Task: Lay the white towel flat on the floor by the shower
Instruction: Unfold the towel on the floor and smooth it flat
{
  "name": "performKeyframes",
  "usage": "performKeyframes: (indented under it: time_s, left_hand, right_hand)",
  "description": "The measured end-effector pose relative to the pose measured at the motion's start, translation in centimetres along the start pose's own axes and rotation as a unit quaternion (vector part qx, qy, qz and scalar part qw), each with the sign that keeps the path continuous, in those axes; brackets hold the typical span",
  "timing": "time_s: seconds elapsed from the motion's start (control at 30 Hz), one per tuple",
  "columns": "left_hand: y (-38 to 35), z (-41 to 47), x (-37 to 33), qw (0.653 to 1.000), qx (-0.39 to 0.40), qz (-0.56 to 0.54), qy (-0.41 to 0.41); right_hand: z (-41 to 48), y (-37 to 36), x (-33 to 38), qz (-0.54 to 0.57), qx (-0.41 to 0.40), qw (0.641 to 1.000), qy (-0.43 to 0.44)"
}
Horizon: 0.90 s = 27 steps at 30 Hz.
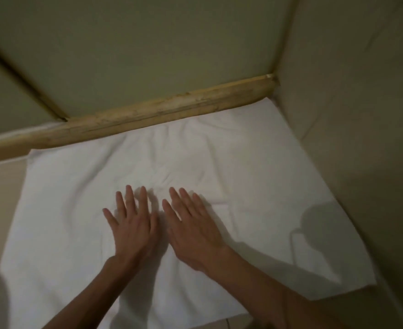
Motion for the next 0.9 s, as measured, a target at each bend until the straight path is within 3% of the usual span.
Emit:
performKeyframes:
  time_s: [0.13,0.4,0.9]
  left_hand:
    - [0.9,0.4,4.8,0.998,-0.015,-0.012,0.061]
    - [-0.7,-0.5,7.3,0.997,-0.001,0.002,0.071]
    - [-0.8,-0.1,7.5,0.998,0.031,0.018,0.052]
  right_hand:
    - [2.8,-1.4,3.4,0.011,0.03,0.999,0.031]
    - [5.9,-3.2,4.2,-0.03,0.073,0.997,0.024]
    - [2.7,-0.8,-7.2,-0.056,0.042,0.992,-0.107]
Point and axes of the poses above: each hand's wrist, its own z-axis towards the middle knuckle, its own y-axis out of the back of the hand, x = y × z, the point moved 3 cm from there along z, towards the middle knuckle, and after that the axes turned 3 degrees about x, right-handed, at the moved point
